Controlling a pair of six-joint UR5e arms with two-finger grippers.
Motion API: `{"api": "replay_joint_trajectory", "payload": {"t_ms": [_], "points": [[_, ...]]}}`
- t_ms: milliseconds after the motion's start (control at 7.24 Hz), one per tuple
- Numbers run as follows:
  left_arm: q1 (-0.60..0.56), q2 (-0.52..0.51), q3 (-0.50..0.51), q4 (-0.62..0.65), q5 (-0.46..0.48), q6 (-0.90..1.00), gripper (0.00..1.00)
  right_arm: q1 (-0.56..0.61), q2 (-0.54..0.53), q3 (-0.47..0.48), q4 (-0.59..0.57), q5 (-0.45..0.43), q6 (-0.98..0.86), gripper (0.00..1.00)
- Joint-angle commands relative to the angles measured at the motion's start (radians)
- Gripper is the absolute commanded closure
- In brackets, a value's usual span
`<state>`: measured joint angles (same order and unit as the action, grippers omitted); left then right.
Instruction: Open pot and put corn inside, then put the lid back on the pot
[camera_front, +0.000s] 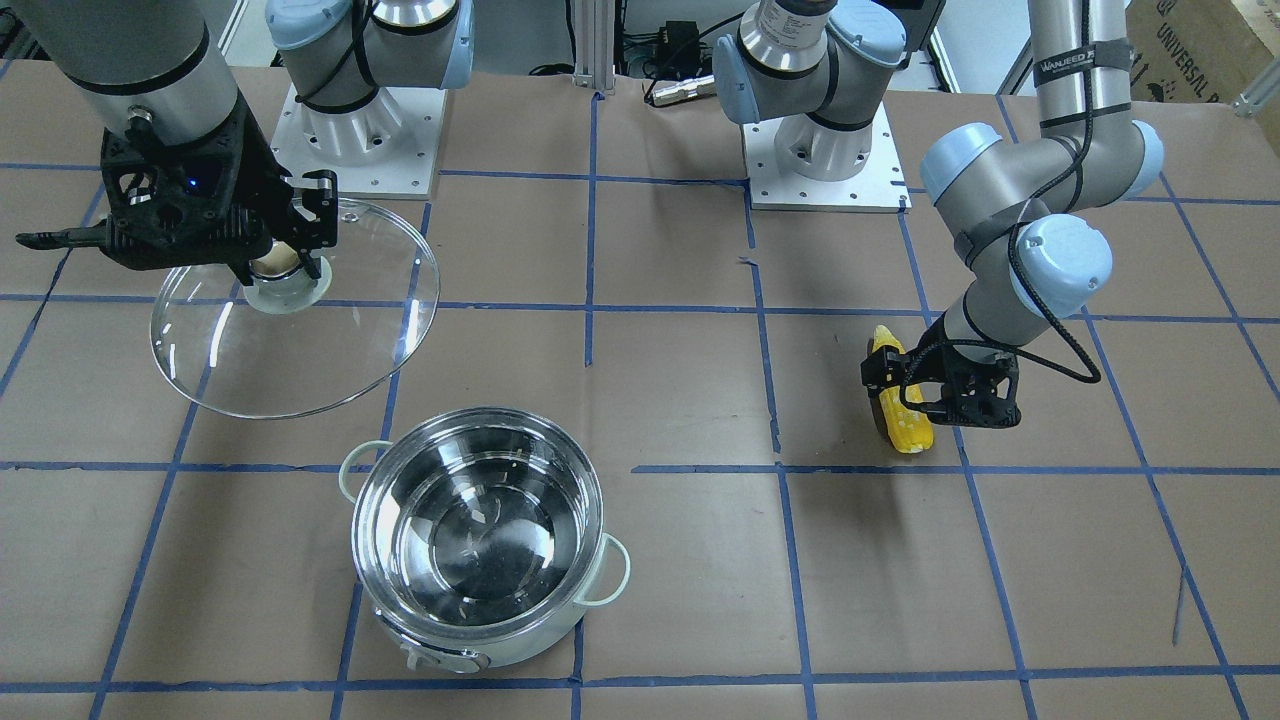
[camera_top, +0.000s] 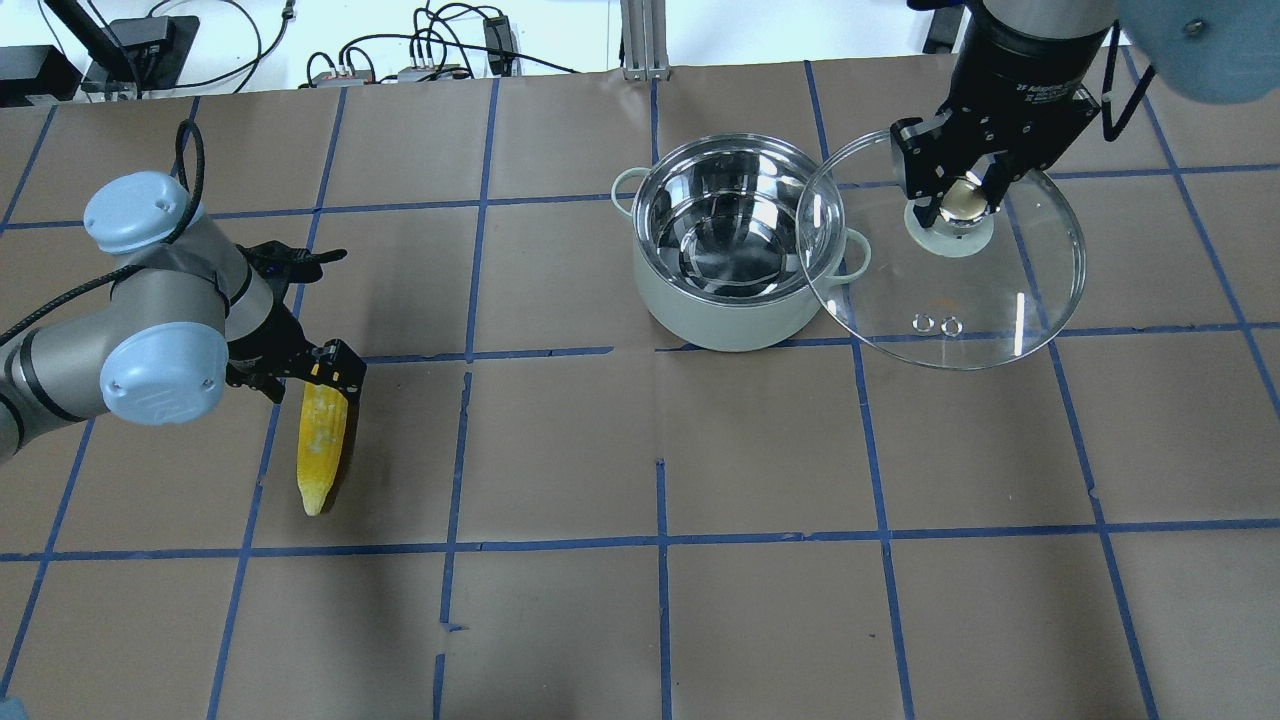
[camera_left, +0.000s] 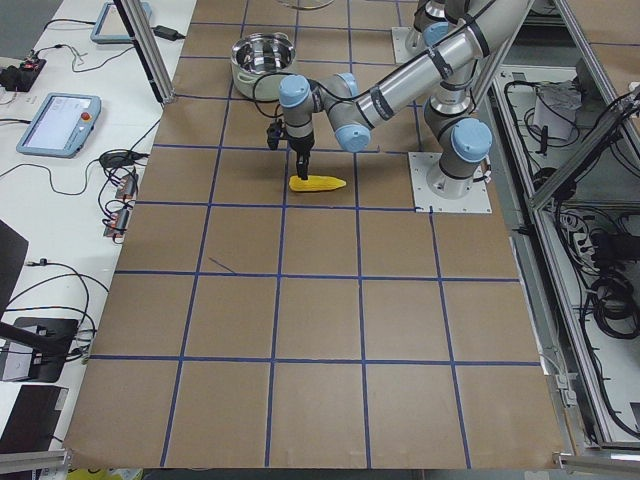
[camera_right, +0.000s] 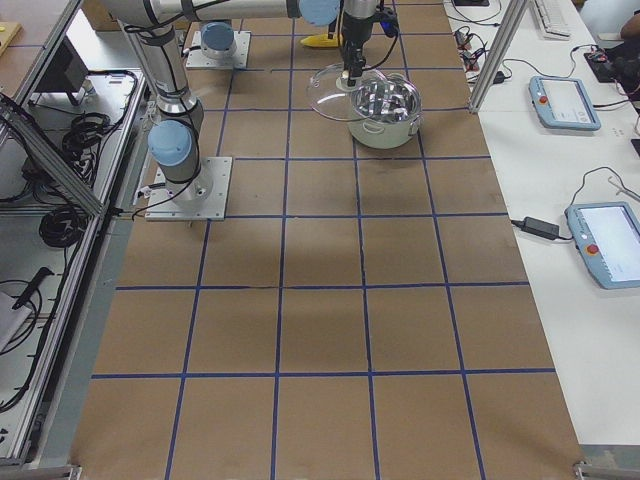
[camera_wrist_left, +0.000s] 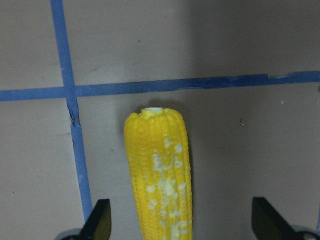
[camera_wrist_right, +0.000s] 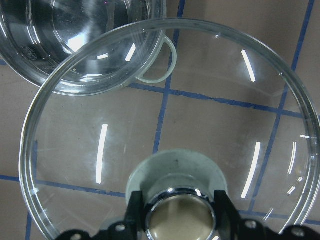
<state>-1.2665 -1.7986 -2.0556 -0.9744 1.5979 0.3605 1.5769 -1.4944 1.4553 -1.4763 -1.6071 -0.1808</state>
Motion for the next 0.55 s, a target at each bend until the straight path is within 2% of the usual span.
{"api": "replay_joint_trajectory", "payload": {"t_ms": [0,276,415], "points": [[0.028,-0.041,-0.009,0.026,0.0,0.021,0.12,0.0,0.002,0.003,-0.002,0.001,-0.005,0.66],[0.049,-0.064,-0.012,0.022,-0.003,0.037,0.63,0.002,0.019,-0.001,-0.004,0.003,-0.005,0.66],[0.047,-0.062,-0.011,0.022,-0.004,0.037,0.74,-0.001,0.023,0.005,-0.028,0.003,-0.008,0.66]]}}
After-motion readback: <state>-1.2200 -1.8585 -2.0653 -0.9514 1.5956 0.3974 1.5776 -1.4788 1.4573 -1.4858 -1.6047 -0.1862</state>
